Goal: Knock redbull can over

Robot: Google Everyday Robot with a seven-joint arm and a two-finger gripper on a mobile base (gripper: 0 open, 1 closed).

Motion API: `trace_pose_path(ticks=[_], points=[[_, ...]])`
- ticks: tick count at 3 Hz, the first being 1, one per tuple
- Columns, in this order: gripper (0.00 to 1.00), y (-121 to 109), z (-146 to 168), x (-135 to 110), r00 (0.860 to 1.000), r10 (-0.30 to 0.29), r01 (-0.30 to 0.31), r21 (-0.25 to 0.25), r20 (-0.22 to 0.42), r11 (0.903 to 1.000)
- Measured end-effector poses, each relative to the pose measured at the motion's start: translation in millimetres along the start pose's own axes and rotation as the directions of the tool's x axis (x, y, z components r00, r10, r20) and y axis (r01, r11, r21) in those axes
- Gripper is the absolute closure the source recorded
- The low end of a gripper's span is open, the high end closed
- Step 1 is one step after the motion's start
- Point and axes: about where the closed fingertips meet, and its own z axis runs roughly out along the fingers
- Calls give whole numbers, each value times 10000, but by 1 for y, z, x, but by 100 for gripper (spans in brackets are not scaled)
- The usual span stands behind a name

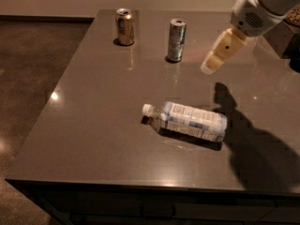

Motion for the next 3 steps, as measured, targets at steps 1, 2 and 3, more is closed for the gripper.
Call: trace_pose_path(ticks=[1,2,3], points=[[0,-24,16,-12,9971,702,-718,575,289,9958],[0,-45,30,-22,9891,1323,-1381,942,651,9859],[0,-62,47,-33,9754,1908,-2017,976,1104,9746]])
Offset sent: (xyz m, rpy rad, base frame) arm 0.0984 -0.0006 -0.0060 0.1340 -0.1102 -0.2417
